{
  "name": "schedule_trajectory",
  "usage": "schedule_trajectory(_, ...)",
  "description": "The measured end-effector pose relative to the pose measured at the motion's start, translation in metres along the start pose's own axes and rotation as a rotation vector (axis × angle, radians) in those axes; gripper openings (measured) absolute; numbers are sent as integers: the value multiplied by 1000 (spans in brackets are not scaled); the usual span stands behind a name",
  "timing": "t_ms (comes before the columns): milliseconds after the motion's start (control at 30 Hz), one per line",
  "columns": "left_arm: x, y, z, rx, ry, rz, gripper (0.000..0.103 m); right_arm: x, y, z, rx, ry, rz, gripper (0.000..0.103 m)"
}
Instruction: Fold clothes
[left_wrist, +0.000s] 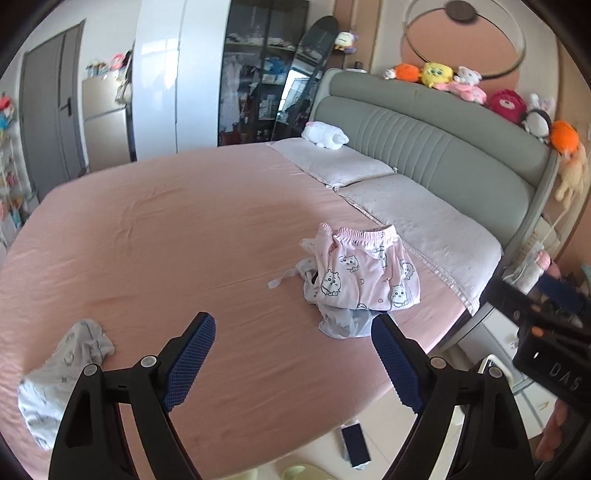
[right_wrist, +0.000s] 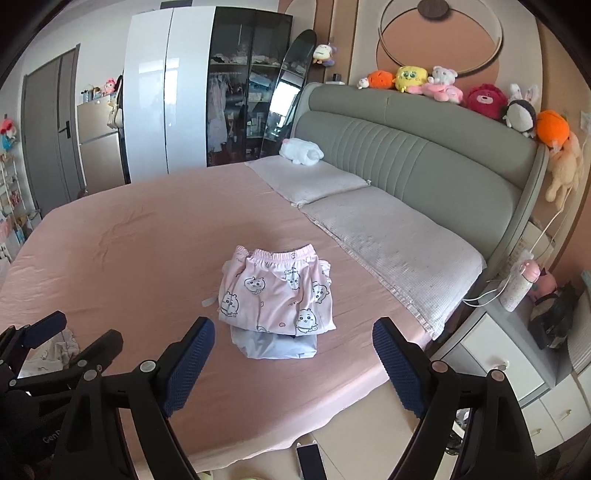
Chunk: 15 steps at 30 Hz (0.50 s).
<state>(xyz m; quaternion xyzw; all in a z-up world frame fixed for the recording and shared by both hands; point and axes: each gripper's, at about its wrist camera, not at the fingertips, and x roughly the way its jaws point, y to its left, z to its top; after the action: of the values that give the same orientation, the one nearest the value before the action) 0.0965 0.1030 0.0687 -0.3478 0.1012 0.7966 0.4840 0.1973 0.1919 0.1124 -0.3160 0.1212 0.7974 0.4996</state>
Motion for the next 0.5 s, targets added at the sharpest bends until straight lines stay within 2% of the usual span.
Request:
schedule_trajectory(67, -1, 5, 0, -43, 4, -6, 87, -3, 2, -3, 3, 8, -20, 88)
schedule_trajectory(167, -1, 2, -2, -54, 21, -9, 87, -8, 3, -4, 6, -5, -16, 88)
schedule_trajectory(367, 2, -22, -9, 47, 47, 31, 87, -8, 1, -4, 16, 0, -25, 88)
schedule_trajectory(500, 3, -33, -11, 86, 51, 18, 87, -3, -4, -4, 35, 12, -30, 88)
